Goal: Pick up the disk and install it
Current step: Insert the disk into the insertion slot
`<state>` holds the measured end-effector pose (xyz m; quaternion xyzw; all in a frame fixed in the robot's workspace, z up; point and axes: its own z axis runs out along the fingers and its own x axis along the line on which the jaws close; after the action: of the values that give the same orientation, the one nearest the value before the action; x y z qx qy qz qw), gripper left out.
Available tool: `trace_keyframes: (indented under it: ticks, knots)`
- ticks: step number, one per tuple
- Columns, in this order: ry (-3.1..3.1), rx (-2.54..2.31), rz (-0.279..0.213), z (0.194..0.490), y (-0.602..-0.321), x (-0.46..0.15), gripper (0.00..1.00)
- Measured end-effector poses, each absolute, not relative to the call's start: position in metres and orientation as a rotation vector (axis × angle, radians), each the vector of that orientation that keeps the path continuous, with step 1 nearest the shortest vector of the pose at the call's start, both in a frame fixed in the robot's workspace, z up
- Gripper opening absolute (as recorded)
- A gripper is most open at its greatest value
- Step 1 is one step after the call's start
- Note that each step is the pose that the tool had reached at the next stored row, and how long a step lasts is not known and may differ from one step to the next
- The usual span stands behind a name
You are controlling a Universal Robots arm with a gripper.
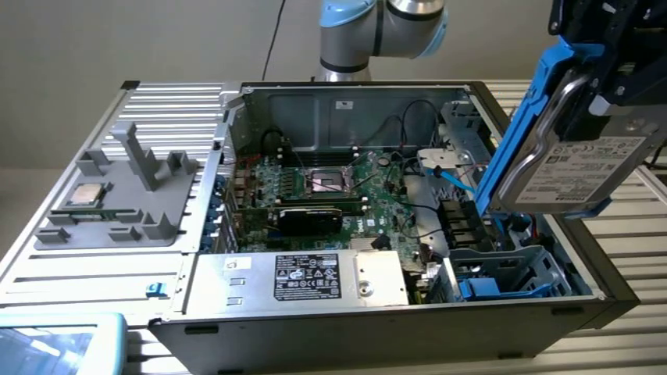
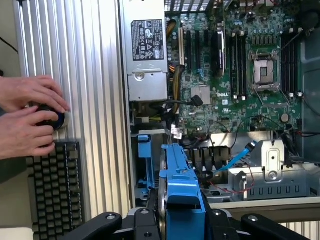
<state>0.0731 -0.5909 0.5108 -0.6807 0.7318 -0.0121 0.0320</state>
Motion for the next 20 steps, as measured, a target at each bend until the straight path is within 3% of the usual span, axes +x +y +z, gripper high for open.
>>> trace_keyframes:
  ticks: [20]
  knots:
    - [2.253,-2.096,-0.037,0.484,-0.598,0.073,0.37]
